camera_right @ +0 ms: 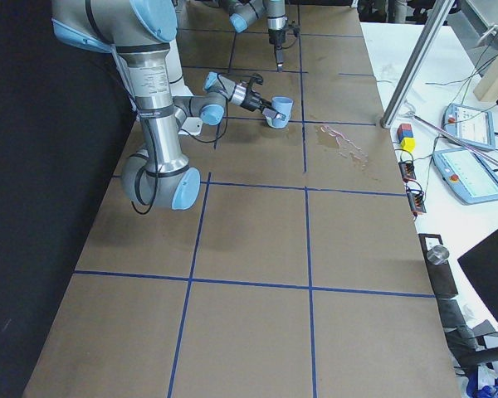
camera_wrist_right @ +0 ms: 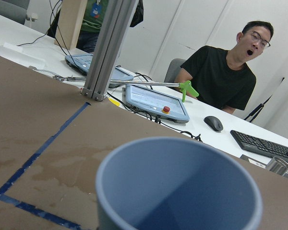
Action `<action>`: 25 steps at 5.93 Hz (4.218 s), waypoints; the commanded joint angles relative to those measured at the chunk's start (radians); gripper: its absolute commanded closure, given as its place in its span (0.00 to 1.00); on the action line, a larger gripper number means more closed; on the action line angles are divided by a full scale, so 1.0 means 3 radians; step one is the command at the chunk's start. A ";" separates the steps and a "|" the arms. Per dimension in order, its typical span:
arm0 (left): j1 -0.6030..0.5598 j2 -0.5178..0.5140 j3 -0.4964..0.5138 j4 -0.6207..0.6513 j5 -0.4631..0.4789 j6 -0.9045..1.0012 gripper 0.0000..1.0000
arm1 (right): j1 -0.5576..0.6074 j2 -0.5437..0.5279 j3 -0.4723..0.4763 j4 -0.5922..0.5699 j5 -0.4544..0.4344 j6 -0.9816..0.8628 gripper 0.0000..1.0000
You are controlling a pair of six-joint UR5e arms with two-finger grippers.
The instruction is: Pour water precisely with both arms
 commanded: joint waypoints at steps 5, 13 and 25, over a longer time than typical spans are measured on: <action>-0.0001 0.0000 0.0002 0.0003 0.0001 -0.0005 0.00 | 0.0176 -0.1841 -0.0134 0.2718 0.0132 0.0170 0.99; 0.0004 -0.0005 -0.0034 0.0003 0.0006 -0.0005 0.00 | 0.0233 -0.1655 -0.1992 0.4647 0.0163 -0.0055 0.95; 0.0014 -0.0005 -0.0090 0.0008 0.0021 -0.0148 0.00 | 0.0258 -0.1732 -0.2074 0.5244 0.0153 0.0017 0.00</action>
